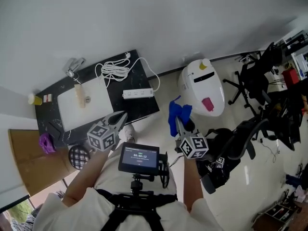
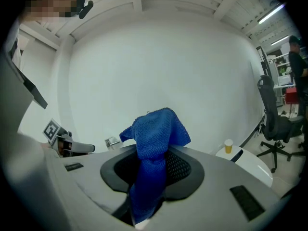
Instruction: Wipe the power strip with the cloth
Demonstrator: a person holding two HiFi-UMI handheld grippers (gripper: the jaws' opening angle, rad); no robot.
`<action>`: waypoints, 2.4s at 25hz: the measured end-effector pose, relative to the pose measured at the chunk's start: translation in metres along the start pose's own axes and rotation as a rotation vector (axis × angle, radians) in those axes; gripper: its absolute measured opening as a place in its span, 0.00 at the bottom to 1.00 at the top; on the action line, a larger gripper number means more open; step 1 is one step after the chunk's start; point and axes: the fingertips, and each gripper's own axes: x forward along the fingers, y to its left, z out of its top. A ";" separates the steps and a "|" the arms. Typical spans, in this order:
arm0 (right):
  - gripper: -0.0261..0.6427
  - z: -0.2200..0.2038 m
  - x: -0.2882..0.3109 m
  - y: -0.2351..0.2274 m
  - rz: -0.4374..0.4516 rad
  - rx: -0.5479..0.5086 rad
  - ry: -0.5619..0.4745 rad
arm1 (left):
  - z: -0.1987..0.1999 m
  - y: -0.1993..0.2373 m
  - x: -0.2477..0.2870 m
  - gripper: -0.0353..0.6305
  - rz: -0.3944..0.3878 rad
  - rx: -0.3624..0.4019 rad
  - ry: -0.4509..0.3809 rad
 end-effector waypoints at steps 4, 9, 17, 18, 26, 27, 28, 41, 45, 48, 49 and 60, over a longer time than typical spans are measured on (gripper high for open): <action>0.20 -0.005 -0.044 0.004 0.023 -0.006 -0.020 | -0.025 -0.036 -0.017 0.05 0.012 0.000 -0.012; 0.20 -0.014 -0.097 0.018 0.048 -0.010 -0.038 | -0.049 -0.074 -0.046 0.05 0.032 -0.001 -0.035; 0.20 -0.028 -0.167 0.046 0.099 -0.015 -0.057 | -0.083 -0.123 -0.093 0.05 0.059 -0.014 -0.073; 0.20 -0.029 -0.174 0.050 0.106 -0.014 -0.060 | -0.087 -0.128 -0.098 0.05 0.063 -0.017 -0.077; 0.20 -0.040 -0.225 0.072 0.165 -0.023 -0.063 | -0.115 -0.162 -0.135 0.05 0.108 -0.039 -0.112; 0.20 -0.041 -0.229 0.074 0.168 -0.025 -0.063 | -0.117 -0.164 -0.139 0.05 0.113 -0.043 -0.115; 0.20 -0.041 -0.231 0.075 0.169 -0.027 -0.064 | -0.118 -0.164 -0.142 0.05 0.117 -0.045 -0.117; 0.20 -0.041 -0.208 0.086 0.122 -0.029 -0.066 | -0.095 -0.130 -0.155 0.05 0.114 -0.034 -0.123; 0.20 -0.040 -0.180 0.096 0.108 -0.030 -0.058 | -0.077 -0.102 -0.160 0.05 0.111 -0.020 -0.122; 0.20 -0.040 -0.163 0.106 0.106 -0.038 -0.054 | -0.068 -0.085 -0.165 0.05 0.112 -0.021 -0.128; 0.20 -0.040 -0.159 0.109 0.105 -0.041 -0.052 | -0.066 -0.080 -0.168 0.05 0.112 -0.021 -0.128; 0.20 -0.052 -0.120 0.150 0.125 -0.094 -0.027 | -0.070 -0.036 -0.188 0.05 0.117 -0.047 -0.105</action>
